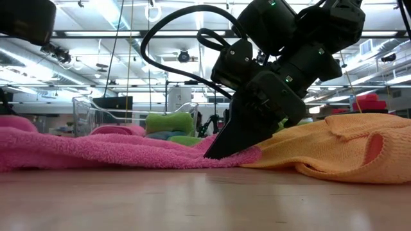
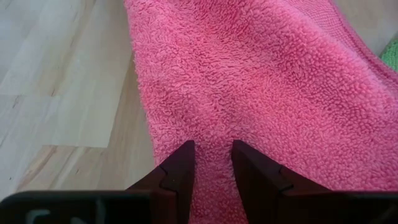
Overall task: Fold microfiber towels
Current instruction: Fold the pink microfiber towel
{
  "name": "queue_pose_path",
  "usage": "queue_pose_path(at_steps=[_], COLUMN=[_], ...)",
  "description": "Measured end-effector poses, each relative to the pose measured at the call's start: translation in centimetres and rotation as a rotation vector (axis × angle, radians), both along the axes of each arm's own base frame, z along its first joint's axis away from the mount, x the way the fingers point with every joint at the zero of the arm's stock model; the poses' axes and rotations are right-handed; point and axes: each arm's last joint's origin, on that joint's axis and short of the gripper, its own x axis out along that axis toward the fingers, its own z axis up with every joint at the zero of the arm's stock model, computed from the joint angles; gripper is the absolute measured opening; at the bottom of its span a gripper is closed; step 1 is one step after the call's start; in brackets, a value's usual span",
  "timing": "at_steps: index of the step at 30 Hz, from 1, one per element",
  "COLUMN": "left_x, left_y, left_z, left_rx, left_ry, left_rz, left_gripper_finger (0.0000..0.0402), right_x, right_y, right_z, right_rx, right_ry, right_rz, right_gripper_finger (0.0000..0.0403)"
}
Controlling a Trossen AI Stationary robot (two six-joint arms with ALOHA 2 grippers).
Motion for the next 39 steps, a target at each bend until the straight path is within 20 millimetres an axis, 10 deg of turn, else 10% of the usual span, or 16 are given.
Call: queue_pose_path(at_steps=[25, 39], left_x=[0.7, -0.8], left_y=[0.5, -3.4], left_z=[-0.8, 1.2], left_rx=[0.131, 0.280], left_ry=[0.125, 0.002], left_rz=[-0.193, -0.955], left_gripper_finger=[0.0010, 0.0005], right_x=[0.0, 0.0], right_y=[0.0, 0.0], right_z=[0.0, 0.0], right_rx=[0.007, 0.009], right_ry=[-0.001, -0.001], right_rz=[-0.004, -0.007], right_gripper_finger=[0.0117, 0.0117])
